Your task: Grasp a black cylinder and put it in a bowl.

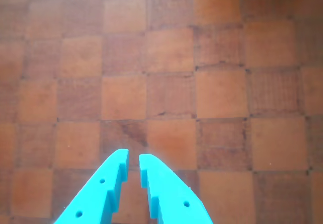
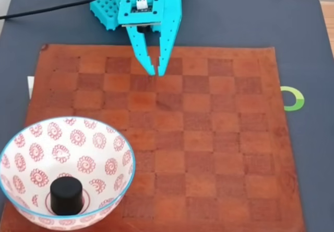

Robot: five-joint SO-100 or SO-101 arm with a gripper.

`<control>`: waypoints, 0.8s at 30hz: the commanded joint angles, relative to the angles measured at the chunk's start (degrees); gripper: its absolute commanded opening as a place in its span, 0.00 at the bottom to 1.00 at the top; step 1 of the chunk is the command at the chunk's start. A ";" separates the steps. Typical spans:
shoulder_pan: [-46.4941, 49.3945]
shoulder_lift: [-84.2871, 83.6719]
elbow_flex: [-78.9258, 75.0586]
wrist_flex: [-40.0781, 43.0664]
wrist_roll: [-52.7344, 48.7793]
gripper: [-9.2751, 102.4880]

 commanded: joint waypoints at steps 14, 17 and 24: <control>0.44 2.81 0.62 2.90 -0.88 0.08; 0.26 2.81 0.62 2.90 -0.88 0.08; 0.18 2.81 0.62 2.90 -0.88 0.08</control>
